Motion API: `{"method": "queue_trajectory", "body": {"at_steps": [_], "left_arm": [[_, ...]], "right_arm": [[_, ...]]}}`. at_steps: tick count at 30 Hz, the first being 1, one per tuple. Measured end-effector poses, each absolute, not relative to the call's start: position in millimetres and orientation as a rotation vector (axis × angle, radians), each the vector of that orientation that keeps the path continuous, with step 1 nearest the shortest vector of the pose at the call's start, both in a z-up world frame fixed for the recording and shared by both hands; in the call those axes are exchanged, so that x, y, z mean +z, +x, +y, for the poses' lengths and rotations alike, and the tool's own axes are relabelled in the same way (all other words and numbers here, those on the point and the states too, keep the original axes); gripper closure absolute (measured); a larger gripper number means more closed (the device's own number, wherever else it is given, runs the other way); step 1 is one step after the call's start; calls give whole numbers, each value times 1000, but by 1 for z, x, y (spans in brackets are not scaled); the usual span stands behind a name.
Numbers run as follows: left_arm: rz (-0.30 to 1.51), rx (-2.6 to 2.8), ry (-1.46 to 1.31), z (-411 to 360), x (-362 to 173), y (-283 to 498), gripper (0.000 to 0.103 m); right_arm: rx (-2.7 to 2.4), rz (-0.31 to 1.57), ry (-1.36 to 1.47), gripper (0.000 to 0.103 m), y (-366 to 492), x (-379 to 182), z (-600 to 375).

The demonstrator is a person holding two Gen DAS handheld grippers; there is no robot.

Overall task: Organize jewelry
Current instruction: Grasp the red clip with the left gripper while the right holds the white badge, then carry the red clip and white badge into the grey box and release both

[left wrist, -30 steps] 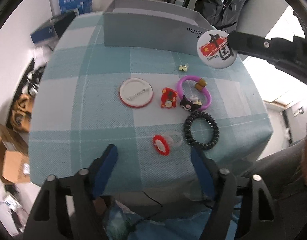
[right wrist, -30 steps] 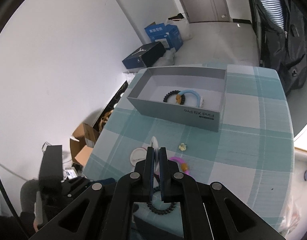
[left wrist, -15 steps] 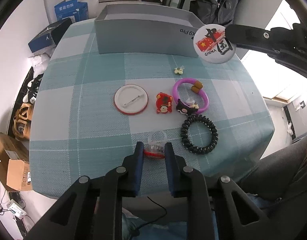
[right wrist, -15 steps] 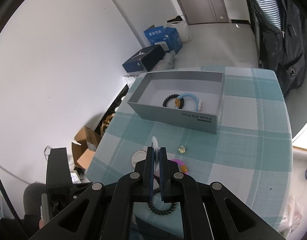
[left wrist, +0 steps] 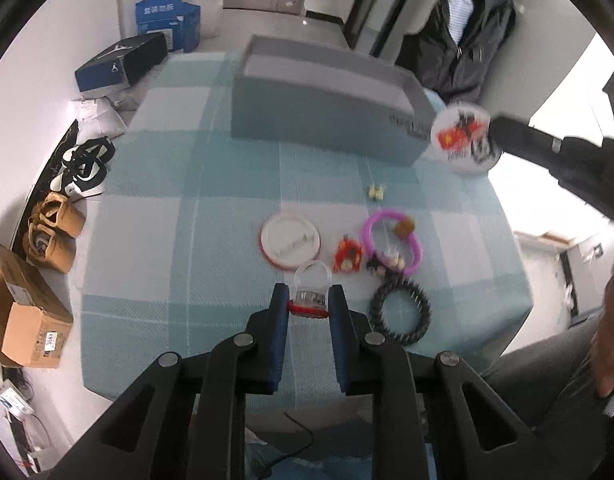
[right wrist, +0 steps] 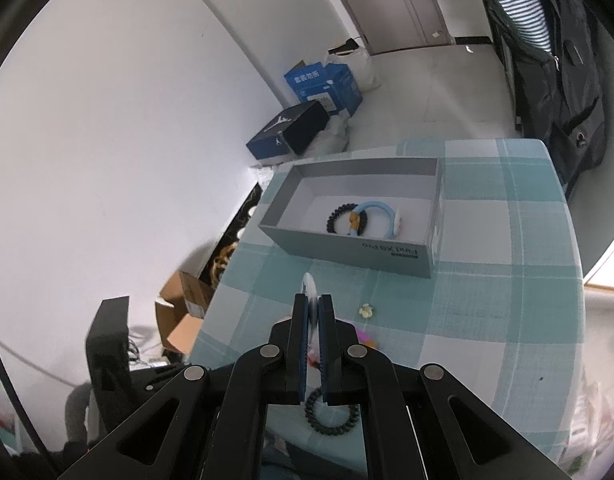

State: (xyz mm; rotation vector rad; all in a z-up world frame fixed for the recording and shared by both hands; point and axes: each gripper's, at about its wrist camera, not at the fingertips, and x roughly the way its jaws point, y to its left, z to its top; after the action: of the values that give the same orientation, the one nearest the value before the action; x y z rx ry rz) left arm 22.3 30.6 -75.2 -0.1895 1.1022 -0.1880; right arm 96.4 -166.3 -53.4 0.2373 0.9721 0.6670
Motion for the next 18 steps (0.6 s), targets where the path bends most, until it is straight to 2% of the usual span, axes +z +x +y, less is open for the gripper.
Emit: {"method": "queue_trajectory", "body": {"at_steps": [11, 18], "left_arm": [[1021, -157, -177, 34, -16, 68, 88], [992, -145, -133, 32, 4, 113, 88]], "right_arm": [[700, 903, 194, 99, 111, -11, -156], [695, 925, 213, 99, 149, -6, -156]]}}
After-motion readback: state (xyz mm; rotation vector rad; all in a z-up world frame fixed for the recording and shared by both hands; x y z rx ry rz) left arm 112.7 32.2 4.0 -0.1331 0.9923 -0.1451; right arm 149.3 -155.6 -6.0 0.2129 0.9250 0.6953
